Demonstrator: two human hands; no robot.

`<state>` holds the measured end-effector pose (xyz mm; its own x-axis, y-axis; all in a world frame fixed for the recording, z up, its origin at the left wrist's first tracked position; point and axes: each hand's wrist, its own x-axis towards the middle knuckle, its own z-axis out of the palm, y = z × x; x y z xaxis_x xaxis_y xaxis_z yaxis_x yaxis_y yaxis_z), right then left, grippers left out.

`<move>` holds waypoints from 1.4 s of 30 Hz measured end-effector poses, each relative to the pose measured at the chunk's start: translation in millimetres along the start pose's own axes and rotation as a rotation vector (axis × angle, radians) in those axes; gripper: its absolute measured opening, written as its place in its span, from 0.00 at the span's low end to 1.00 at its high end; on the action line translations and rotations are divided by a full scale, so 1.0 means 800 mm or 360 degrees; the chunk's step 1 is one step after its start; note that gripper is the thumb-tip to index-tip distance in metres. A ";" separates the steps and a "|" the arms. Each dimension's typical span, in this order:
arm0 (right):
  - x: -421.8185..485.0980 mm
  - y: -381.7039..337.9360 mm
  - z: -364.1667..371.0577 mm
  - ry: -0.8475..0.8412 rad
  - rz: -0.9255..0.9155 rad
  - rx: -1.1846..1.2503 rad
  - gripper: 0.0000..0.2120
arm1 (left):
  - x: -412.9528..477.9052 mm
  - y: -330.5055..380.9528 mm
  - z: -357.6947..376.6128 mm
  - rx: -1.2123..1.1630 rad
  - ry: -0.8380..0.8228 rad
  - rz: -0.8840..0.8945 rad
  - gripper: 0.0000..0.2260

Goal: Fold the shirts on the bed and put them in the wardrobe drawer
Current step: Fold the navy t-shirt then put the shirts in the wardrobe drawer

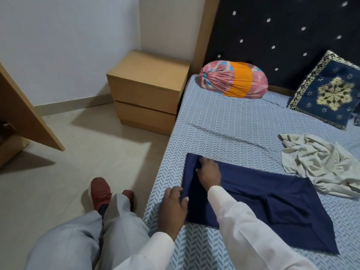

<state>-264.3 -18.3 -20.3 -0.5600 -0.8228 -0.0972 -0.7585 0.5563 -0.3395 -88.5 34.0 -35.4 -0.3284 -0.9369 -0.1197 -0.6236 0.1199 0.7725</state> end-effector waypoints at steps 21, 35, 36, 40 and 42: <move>-0.045 -0.149 -0.015 -0.0528 -0.0099 -0.0289 0.34 | -0.018 -0.011 -0.096 -0.0057 -0.0145 -0.0227 0.12; -0.078 -0.131 -0.053 -0.0682 -0.0331 0.0535 0.25 | -0.057 0.004 -0.134 -0.0033 0.0091 0.0274 0.08; -0.079 -0.102 -0.057 -0.0692 -0.0284 0.0582 0.31 | -0.059 0.012 -0.117 -0.0022 0.0036 0.0301 0.09; -0.081 -0.004 -0.071 -0.0706 -0.0049 0.0962 0.38 | -0.064 0.034 -0.056 0.0313 -0.0242 0.0388 0.24; -0.079 0.040 -0.077 -0.0691 0.0068 0.1110 0.39 | -0.068 0.040 -0.031 0.0691 -0.0335 0.0442 0.33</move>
<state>-273.6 58.1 32.5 -0.2966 -0.8538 -0.4279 -0.2777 0.5058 -0.8168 -73.4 80.5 11.2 -0.6290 -0.7704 -0.1047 -0.7139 0.5190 0.4702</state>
